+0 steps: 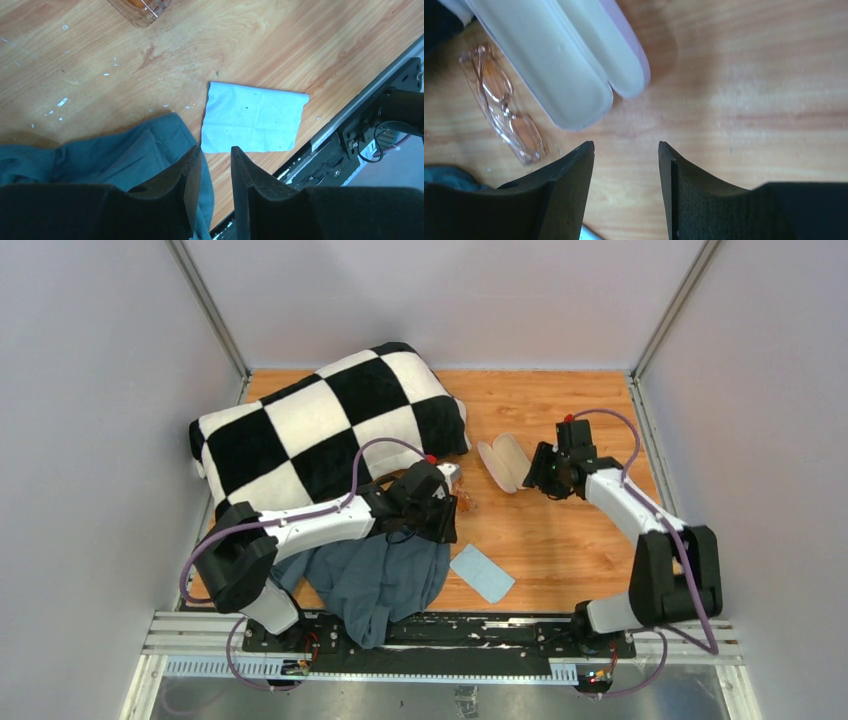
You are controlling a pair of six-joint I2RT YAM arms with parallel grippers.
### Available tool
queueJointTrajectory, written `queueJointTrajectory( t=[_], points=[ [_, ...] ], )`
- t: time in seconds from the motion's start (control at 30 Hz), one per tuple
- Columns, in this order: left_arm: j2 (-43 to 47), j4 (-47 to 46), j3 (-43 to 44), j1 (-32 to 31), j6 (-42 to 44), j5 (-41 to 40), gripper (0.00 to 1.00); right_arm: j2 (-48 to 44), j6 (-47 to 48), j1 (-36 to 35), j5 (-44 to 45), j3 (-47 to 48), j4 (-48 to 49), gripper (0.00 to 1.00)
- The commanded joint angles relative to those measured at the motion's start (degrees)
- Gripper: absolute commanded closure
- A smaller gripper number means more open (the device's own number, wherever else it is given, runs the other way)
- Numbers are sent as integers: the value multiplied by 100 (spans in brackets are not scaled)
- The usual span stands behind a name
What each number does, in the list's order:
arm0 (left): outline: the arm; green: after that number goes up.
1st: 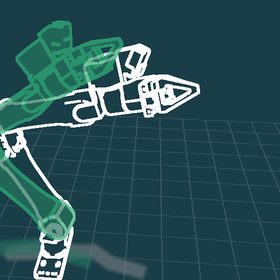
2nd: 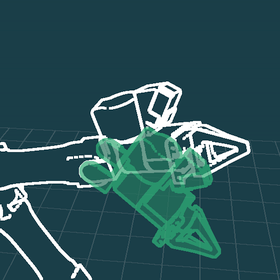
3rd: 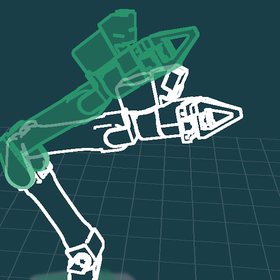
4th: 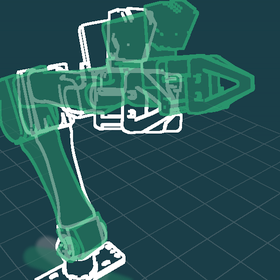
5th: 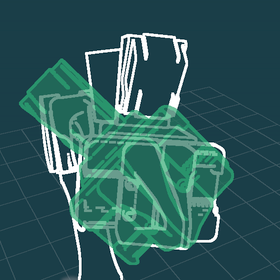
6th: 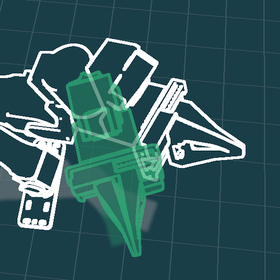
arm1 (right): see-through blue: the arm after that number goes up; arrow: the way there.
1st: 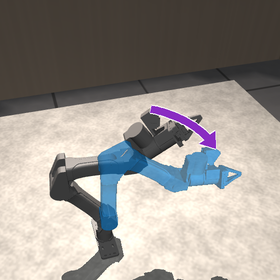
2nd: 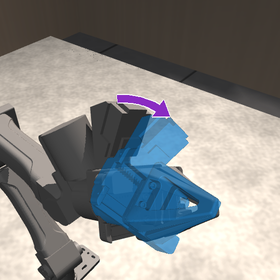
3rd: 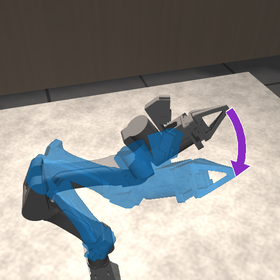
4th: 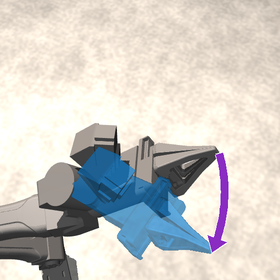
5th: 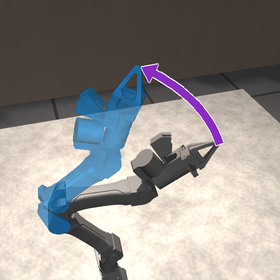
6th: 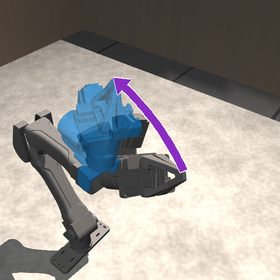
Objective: Organize the sunglasses
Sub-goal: Move the sunglasses case at the center of the board.
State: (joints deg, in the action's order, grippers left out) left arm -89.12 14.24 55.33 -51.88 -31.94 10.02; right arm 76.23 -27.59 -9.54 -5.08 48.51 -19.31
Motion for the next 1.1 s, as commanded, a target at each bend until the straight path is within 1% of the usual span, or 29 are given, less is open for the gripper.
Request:
queueJointTrajectory(
  t=[0.0,0.1,0.2,0.37,0.57,0.8,0.9,1.07],
  points=[
    [244,-8,-205,11,-60,-45,65,897,259,168,-107,739,139,44],
    [324,27,-273,11,-55,-37,65,1532,268,214,44,1117,164,44],
    [387,98,-315,11,-20,-40,65,1970,270,299,101,1344,157,45],
    [505,116,-385,11,11,-67,64,2081,291,345,499,1110,155,46],
    [304,62,-273,11,49,59,64,1675,250,376,435,390,297,47],
    [185,-32,-218,11,42,123,64,789,-5,272,218,-712,490,49],
    [79,-68,-182,11,45,197,64,396,-148,102,114,-1085,481,49],
    [-126,-103,-62,11,54,258,64,-191,-569,-570,103,-1592,452,49]
  ],
)
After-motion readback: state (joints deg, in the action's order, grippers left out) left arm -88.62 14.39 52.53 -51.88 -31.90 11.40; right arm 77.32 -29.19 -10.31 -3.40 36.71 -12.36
